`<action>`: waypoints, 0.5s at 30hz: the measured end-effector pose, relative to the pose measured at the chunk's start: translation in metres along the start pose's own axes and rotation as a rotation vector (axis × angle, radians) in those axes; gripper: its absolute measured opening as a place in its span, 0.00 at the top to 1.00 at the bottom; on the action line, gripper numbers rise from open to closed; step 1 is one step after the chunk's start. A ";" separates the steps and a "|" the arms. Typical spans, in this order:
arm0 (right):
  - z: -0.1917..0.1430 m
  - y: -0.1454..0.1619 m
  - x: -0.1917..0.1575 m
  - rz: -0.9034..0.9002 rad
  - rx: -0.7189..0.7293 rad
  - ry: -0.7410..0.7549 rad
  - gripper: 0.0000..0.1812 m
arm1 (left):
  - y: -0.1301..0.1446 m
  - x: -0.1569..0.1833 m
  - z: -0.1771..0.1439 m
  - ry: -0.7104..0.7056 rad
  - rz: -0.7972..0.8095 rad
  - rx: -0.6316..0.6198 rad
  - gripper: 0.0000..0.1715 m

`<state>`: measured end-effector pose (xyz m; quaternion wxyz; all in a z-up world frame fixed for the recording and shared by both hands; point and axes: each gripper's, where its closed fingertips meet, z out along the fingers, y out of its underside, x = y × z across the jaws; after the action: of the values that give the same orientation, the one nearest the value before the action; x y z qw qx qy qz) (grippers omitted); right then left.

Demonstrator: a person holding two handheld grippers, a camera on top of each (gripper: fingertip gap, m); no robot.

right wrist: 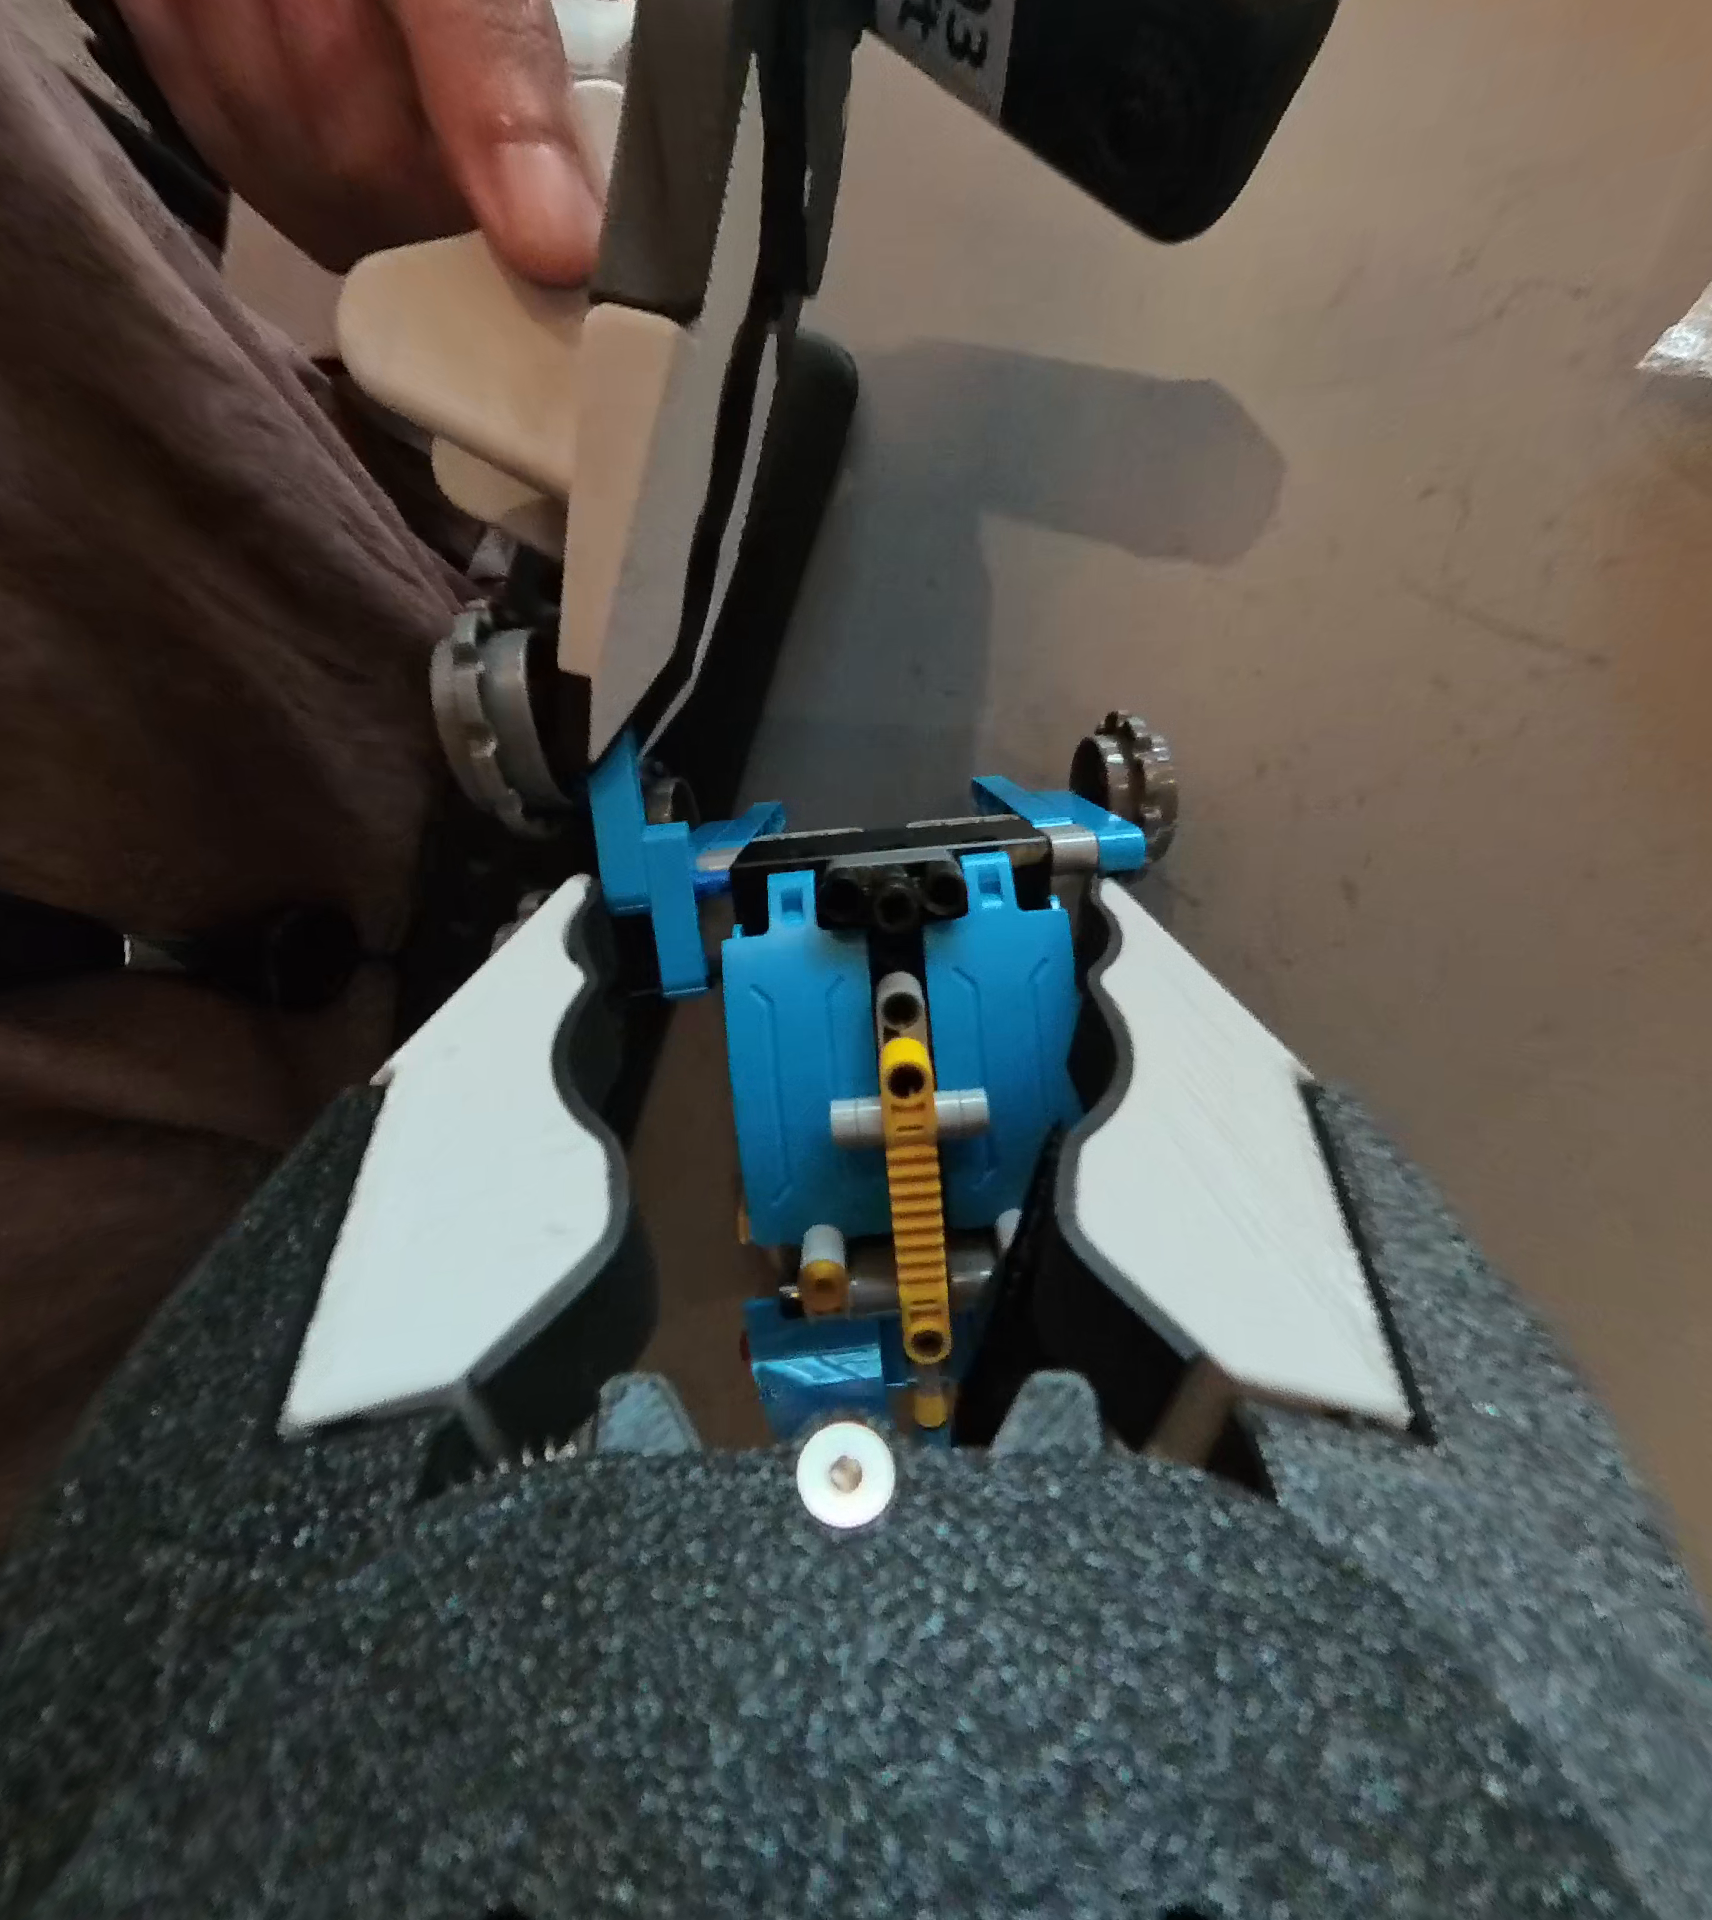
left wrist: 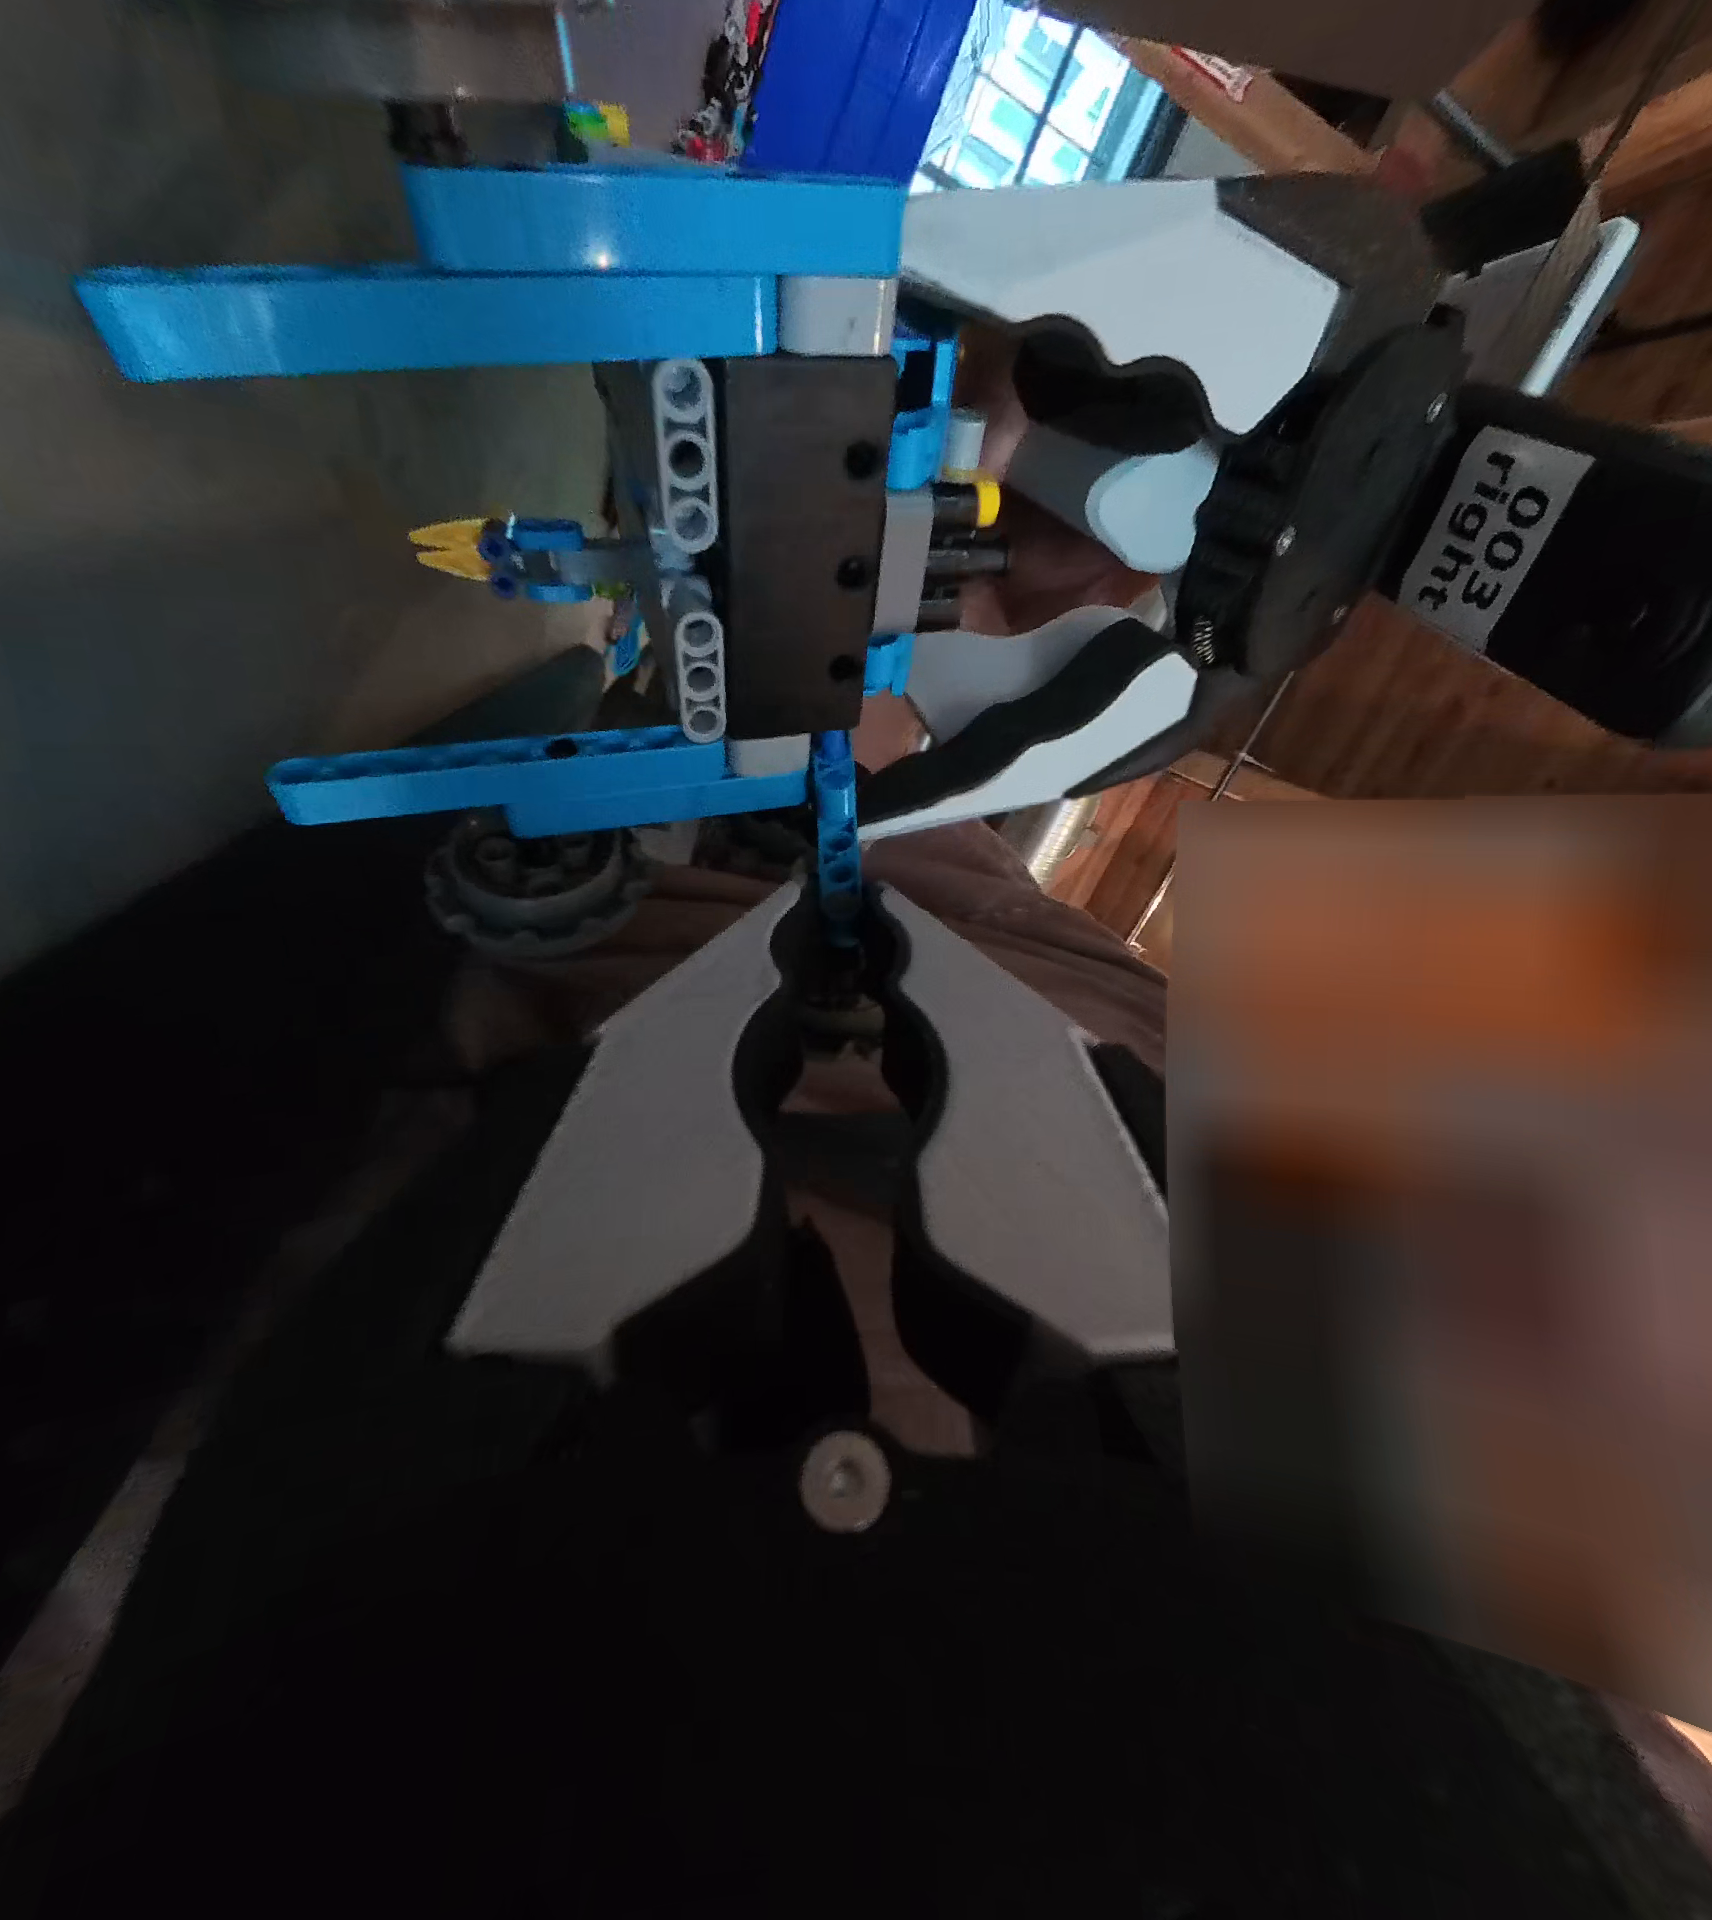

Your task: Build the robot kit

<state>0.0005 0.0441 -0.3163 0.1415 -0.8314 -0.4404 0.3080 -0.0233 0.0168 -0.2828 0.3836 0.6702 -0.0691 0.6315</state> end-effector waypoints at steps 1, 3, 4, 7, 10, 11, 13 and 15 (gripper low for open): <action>0.000 0.000 0.000 -0.001 0.003 -0.003 0.51 | 0.000 0.001 0.000 -0.013 0.006 -0.003 0.97; 0.000 0.000 0.000 -0.008 0.010 -0.009 0.52 | 0.000 0.001 0.002 -0.044 0.023 -0.010 0.97; -0.001 0.001 0.000 -0.015 0.012 -0.007 0.52 | 0.000 0.002 0.002 -0.058 0.031 -0.013 0.97; -0.002 0.001 0.003 0.015 0.029 -0.010 0.52 | -0.003 0.005 0.002 -0.068 0.038 -0.020 0.97; -0.003 0.002 0.002 0.018 0.040 -0.022 0.53 | -0.003 0.006 0.004 -0.060 0.036 -0.048 0.97; -0.003 0.003 0.002 0.013 0.042 -0.019 0.53 | -0.002 0.006 0.004 -0.067 0.047 -0.055 0.97; -0.002 0.003 0.002 0.027 0.039 -0.013 0.53 | -0.003 0.005 0.003 -0.098 0.108 -0.070 0.97; 0.000 0.002 0.005 0.068 0.044 0.014 0.52 | -0.008 0.001 -0.002 -0.147 0.155 -0.061 0.97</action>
<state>0.0040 0.0474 -0.3190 0.1523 -0.8447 -0.4039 0.3164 -0.0202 0.0247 -0.2854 0.3478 0.6954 -0.1681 0.6059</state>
